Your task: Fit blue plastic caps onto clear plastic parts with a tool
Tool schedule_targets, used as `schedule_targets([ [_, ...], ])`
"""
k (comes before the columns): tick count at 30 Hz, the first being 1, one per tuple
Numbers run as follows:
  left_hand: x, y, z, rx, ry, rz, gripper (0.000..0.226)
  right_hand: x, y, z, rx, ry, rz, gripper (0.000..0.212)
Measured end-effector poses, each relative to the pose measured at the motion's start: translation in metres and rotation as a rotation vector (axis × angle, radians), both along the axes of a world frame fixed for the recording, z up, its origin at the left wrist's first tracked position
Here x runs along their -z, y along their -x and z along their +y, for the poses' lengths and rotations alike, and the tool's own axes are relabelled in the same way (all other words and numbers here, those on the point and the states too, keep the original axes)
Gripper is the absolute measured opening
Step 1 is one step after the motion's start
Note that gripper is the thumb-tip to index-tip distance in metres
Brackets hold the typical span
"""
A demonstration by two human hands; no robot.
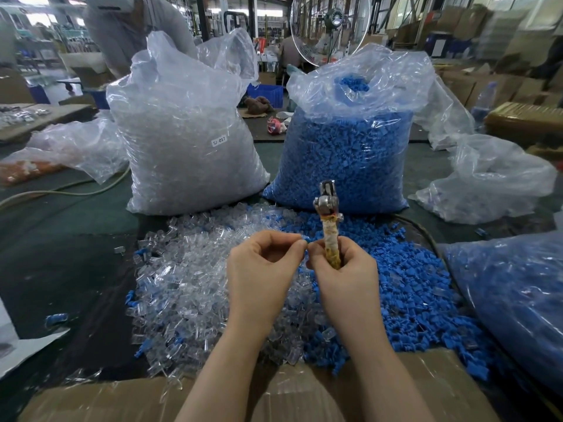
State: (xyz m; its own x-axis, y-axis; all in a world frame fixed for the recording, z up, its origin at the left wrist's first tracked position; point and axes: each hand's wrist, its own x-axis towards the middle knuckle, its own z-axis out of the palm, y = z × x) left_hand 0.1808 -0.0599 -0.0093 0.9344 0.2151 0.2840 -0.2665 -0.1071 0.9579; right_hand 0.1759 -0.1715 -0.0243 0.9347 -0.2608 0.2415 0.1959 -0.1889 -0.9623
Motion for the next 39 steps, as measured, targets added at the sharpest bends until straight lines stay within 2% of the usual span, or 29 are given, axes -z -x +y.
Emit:
schedule_targets([
  [2, 0.0, -0.001, 0.001, 0.032, 0.13, 0.055, 0.012, -0.002, 0.0, -0.002, -0.022, 0.004, 0.014, 0.015],
  [6, -0.001, -0.003, 0.005, 0.114, 0.527, 0.199, 0.005, -0.002, -0.001, -0.011, -0.091, 0.012, 0.062, 0.013],
  [11, -0.003, -0.006, 0.01, 0.108, 0.606, 0.214, 0.015, 0.0, -0.001, -0.019, -0.231, 0.076, 0.188, 0.01],
  [18, 0.0, -0.009, 0.015, 0.075, 0.559, 0.181, 0.001, -0.001, 0.001, -0.016, -0.326, 0.122, 0.226, 0.008],
  [22, 0.001, -0.01, 0.018, 0.057, 0.526, 0.158, 0.006, -0.001, 0.002, -0.018, -0.382, 0.134, 0.251, 0.008],
  [24, 0.0, -0.01, 0.019, 0.051, 0.49, 0.14, 0.007, -0.001, 0.003, -0.017, -0.383, 0.146, 0.245, 0.016],
  [26, 0.0, -0.009, 0.02, 0.033, 0.389, 0.12, 0.007, 0.0, 0.002, -0.014, -0.328, 0.14, 0.204, 0.023],
  [32, 0.002, -0.006, 0.011, -0.023, 0.012, 0.057, 0.015, -0.001, -0.001, -0.005, -0.122, 0.033, 0.031, 0.019],
  [39, 0.004, -0.003, 0.003, -0.023, -0.104, 0.007, 0.018, -0.001, -0.001, -0.005, -0.056, 0.028, 0.033, 0.017],
])
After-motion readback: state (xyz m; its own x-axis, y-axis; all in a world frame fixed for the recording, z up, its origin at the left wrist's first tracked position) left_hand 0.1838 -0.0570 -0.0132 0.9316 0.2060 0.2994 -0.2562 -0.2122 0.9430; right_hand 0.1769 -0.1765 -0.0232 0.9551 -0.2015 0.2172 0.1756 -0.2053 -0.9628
